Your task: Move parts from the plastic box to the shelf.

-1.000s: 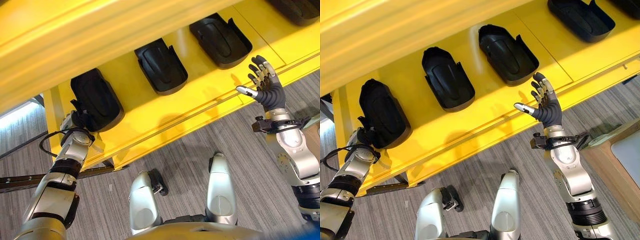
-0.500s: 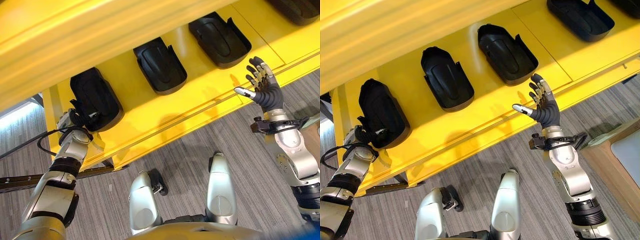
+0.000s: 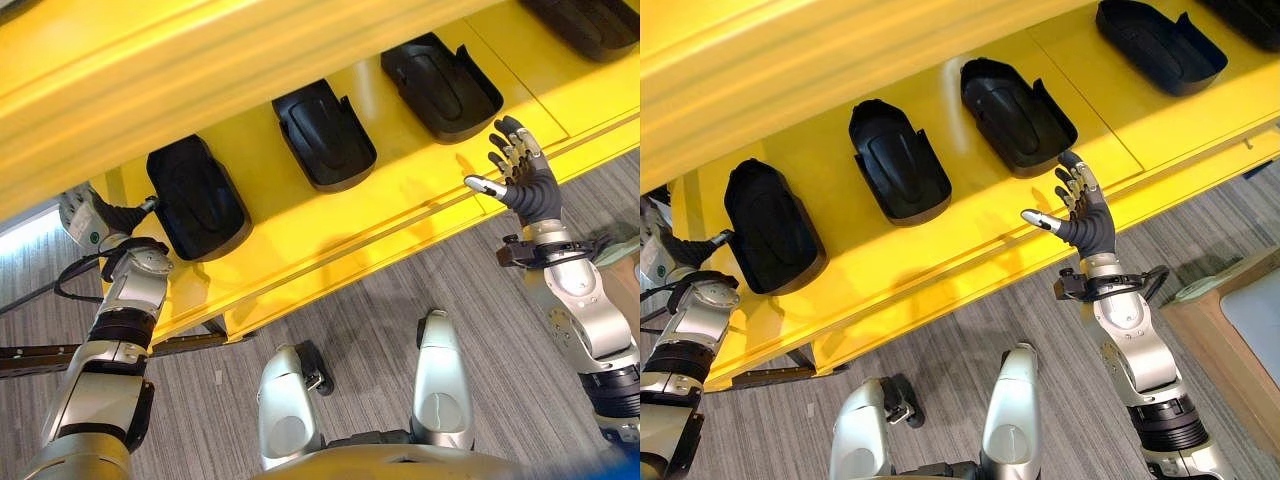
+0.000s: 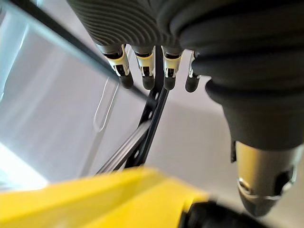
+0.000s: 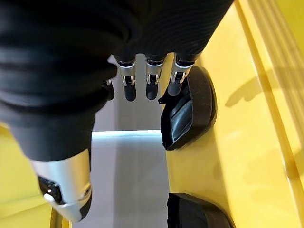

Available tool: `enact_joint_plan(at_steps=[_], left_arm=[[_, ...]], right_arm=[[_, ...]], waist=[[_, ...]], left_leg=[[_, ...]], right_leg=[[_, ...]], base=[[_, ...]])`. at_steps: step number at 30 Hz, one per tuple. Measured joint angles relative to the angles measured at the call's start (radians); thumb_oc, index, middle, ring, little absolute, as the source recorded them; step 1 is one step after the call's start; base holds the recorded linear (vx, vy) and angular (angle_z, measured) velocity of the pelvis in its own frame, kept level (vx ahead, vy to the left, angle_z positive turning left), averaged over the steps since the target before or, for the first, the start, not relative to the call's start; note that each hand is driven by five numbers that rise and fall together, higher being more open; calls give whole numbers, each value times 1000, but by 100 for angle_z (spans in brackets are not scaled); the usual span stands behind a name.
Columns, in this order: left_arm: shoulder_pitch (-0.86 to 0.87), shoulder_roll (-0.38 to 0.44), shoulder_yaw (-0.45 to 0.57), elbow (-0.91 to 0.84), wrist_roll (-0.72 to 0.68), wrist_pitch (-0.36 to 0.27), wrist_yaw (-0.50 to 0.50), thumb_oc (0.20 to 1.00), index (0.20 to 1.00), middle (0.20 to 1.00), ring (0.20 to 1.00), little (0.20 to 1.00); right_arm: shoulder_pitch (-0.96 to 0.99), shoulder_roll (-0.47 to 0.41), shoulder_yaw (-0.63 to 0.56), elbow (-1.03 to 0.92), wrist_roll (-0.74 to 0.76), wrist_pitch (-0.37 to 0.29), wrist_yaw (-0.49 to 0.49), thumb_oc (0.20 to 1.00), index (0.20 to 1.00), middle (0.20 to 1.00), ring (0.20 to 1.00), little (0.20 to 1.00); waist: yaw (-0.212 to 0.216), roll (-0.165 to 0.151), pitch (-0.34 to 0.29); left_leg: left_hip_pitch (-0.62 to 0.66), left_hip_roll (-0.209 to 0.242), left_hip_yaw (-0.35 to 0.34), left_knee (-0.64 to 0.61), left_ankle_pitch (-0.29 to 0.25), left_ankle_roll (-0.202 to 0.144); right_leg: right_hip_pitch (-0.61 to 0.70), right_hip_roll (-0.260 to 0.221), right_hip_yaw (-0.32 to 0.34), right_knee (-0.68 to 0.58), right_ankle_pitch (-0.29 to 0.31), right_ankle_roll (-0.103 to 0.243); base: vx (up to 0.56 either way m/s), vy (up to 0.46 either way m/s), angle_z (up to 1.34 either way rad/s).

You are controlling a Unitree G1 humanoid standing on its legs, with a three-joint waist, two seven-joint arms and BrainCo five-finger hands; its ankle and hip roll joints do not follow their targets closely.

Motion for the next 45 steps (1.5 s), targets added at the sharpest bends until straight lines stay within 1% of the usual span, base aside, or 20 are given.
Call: enact_joint_plan(at_steps=[2,6,10,12,14,16,18,19,22,24,25,29,30,32,36,39,42,43,44,45], left_arm=[[0,8,0,-25,8,-4,27,1000,1000,1000,1000,1000],[5,37,7,-107,11,-61,66,1000,1000,1000,1000,1000],[78,31,34,-312,49,-127,63,1000,1000,1000,1000,1000],[172,-3,42,-443,50,-153,42,1000,1000,1000,1000,1000],[281,-73,55,-567,55,-188,7,1000,1000,1000,1000,1000],[371,-140,56,-622,89,-209,-32,1000,1000,1000,1000,1000],[419,-167,51,-647,90,-225,-65,1000,1000,1000,1000,1000],[436,-180,51,-650,90,-252,-95,1000,1000,1000,1000,1000],[560,-284,68,-770,88,-327,-209,1000,1000,1000,1000,1000],[618,-286,63,-776,64,-378,-303,1000,1000,1000,1000,1000],[636,-286,63,-778,47,-393,-334,1000,1000,1000,1000,1000],[708,-285,64,-780,-42,-468,-475,1000,1000,1000,1000,1000],[718,-285,62,-780,-73,-491,-527,1000,1000,1000,1000,1000],[733,-282,36,-787,-183,-550,-685,1000,1000,1000,1000,1000],[732,-278,26,-801,-395,-566,-835,1000,1000,1000,1000,1000],[727,-276,26,-804,-468,-567,-901,1000,1000,1000,1000,1000],[725,-276,27,-805,-548,-568,-949,1000,1000,1000,1000,1000],[725,-276,28,-805,-562,-568,-957,1000,1000,1000,1000,1000],[716,-275,31,-808,-600,-568,-980,1000,1000,1000,1000,1000],[713,-272,32,-815,-604,-569,-986,1000,1000,1000,1000,1000]], right_arm=[[1,0,1,1,0,0,-2,1000,1000,1000,1000,1000],[1,6,10,1,0,-1,-16,1000,1000,1000,1000,1000],[24,41,8,1,-2,-13,-33,1000,1000,1000,1000,1000],[58,66,2,-2,-5,-20,-36,1000,1000,1000,1000,1000],[126,111,-10,-3,-25,-32,-37,1000,1000,1000,1000,1000],[168,138,-11,-6,-43,-37,-35,1000,1000,1000,1000,1000],[178,141,-12,-6,-52,-48,-31,1000,1000,1000,1000,1000],[178,146,-19,-10,-76,-65,-29,1000,1000,1000,1000,1000],[226,167,-47,-30,-81,-79,-21,1000,1000,1000,1000,1000],[241,161,-63,-31,-84,-104,-14,1000,1000,1000,1000,1000],[252,159,-68,-31,-84,-110,-11,1000,1000,1000,1000,1000],[293,151,-96,-31,-83,-118,0,1000,1000,1000,1000,1000],[298,152,-95,-31,-84,-120,5,1000,1000,1000,1000,1000],[299,152,-86,-31,-113,-121,16,1000,1000,1000,1000,1000],[292,150,-65,-31,-159,-121,53,1000,1000,1000,1000,1000],[290,136,-47,-31,-231,-122,89,1000,1000,1000,1000,1000],[288,26,-6,-38,-291,-146,219,1000,1000,1000,1000,1000],[289,14,4,-43,-302,-153,250,1000,1000,1000,1000,1000],[287,-46,43,-85,-316,-150,356,1000,1000,1000,1000,1000],[286,-72,64,-107,-318,-152,403,1000,1000,1000,1000,1000]], waist=[[2,-3,-1],[8,-8,-5],[8,-16,-20],[15,-16,-20],[38,-13,-39],[39,-14,-55],[52,-14,-60],[62,-13,-64],[69,-4,-87],[92,2,-114],[91,6,-127],[110,11,-181],[113,9,-186],[118,7,-188],[120,6,-189],[121,5,-189],[128,2,-190],[131,1,-190],[144,-4,-190],[147,-10,-194]], left_leg=[[-4,0,0,0,7,4],[-3,0,-5,-14,11,0],[9,-13,-8,-66,39,-4],[41,-15,-10,-118,62,-11],[85,-21,-7,-198,94,-25],[129,-33,-8,-278,133,-31],[154,-35,-16,-333,165,-42],[157,-33,-23,-374,193,-46],[219,-32,-30,-520,271,-52],[261,-30,-30,-596,307,-56],[273,-30,-31,-626,322,-55],[299,-29,-40,-682,347,-53],[303,-30,-43,-689,350,-51],[316,-37,-48,-734,374,-40],[318,-47,-47,-747,379,-38],[317,-50,-48,-747,379,-38],[314,-52,-50,-748,380,-38],[314,-51,-51,-748,380,-38],[314,-52,-61,-747,381,-40],[312,-52,-66,-747,381,-38]], right_leg=[[-2,0,-1,1,5,6],[3,0,-9,-9,-1,-2],[24,2,-28,-47,13,2],[58,8,-45,-80,23,1],[99,20,-64,-136,34,-4],[143,22,-95,-178,38,-8],[164,34,-112,-204,44,-16],[169,43,-126,-219,47,-22],[238,75,-176,-325,86,-34],[267,91,-192,-362,91,-38],[282,94,-204,-378,94,-38],[322,106,-235,-421,99,-35],[327,106,-240,-425,100,-34],[348,105,-260,-452,120,-32],[362,102,-262,-480,136,-25],[370,102,-265,-499,148,-23],[379,101,-280,-517,158,-21],[382,101,-282,-520,158,-20],[394,104,-287,-525,160,-20],[396,104,-289,-526,160,-20]], base=[[-37,-45,4],[17,-37,4],[27,-77,7],[41,-118,11],[22,-115,5],[5,-77,21],[14,-123,18],[32,-185,17],[12,-126,19],[24,-147,10],[3,-144,21],[-33,-73,15],[-79,-31,20],[-109,-1,19],[-77,1,4],[-101,-18,2],[-72,-29,3],[-103,-67,11],[-73,-68,16],[-54,-64,18]])
